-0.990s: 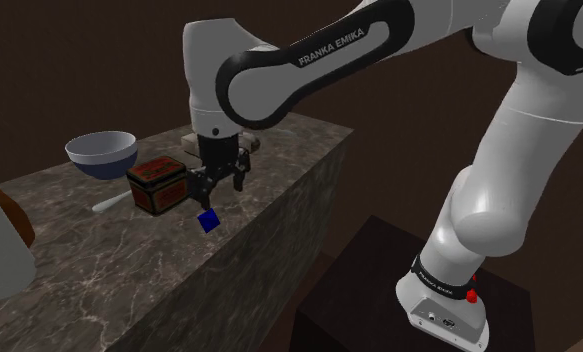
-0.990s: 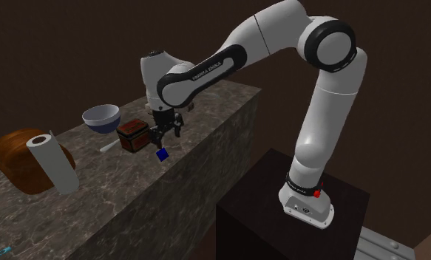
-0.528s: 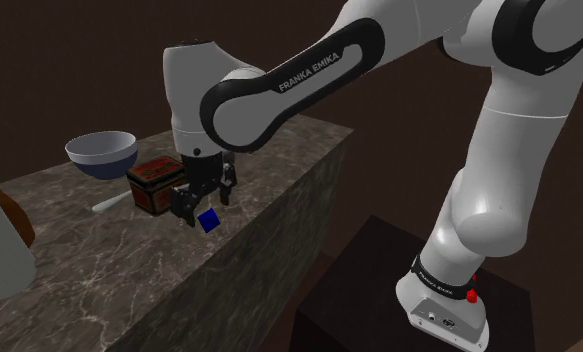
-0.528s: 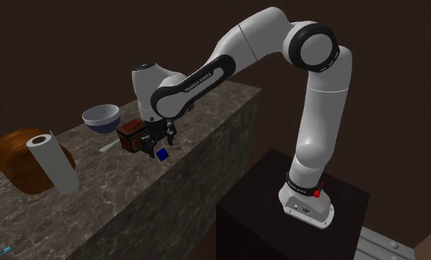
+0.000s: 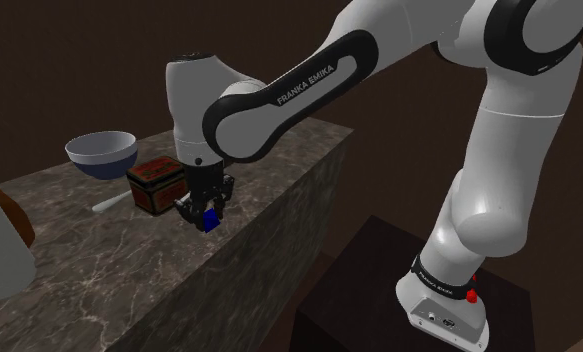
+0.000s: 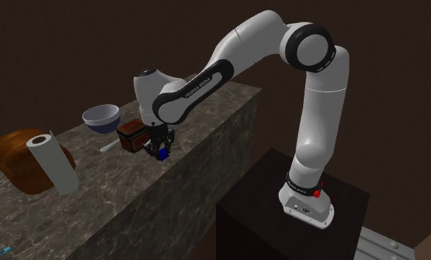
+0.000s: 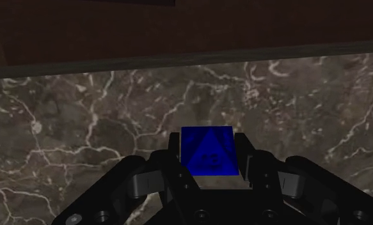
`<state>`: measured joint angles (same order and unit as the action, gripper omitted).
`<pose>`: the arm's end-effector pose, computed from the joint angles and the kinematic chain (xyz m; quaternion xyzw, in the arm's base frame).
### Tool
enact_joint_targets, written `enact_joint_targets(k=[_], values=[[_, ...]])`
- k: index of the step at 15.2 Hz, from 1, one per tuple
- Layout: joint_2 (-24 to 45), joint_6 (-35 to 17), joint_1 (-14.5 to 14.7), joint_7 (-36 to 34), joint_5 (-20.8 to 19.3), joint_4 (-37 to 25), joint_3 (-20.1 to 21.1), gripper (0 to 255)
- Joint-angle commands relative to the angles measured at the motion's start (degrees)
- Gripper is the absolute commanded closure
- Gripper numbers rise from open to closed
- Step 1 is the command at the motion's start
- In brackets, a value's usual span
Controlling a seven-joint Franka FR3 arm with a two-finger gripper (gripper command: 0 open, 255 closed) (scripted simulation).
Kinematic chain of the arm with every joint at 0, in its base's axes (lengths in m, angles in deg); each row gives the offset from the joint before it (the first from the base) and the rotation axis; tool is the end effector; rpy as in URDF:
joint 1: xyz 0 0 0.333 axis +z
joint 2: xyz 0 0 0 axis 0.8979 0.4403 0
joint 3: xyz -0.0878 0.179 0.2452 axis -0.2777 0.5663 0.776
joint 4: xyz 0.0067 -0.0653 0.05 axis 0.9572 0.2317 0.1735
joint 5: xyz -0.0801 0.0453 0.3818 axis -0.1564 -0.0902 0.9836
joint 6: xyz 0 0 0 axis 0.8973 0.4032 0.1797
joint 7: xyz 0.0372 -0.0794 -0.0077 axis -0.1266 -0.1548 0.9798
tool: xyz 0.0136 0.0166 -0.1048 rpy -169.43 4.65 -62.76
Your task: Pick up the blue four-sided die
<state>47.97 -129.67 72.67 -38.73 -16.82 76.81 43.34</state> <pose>0.4684 0.3307 0.3710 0.9996 0.0264 0.0066 0.0075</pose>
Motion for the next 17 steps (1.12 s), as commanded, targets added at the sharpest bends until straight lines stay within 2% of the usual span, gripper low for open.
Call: enact_joint_targets(k=[1, 6, 17], values=[[0.0, 0.0, 0.0, 0.0, 0.0, 0.0, 0.0, 255], [0.0, 0.1, 0.1, -0.1, 0.0, -0.1, 0.0, 255], [-3.8, 7.9, -0.4, 1.7, 2.4, -4.6, 0.4, 255]])
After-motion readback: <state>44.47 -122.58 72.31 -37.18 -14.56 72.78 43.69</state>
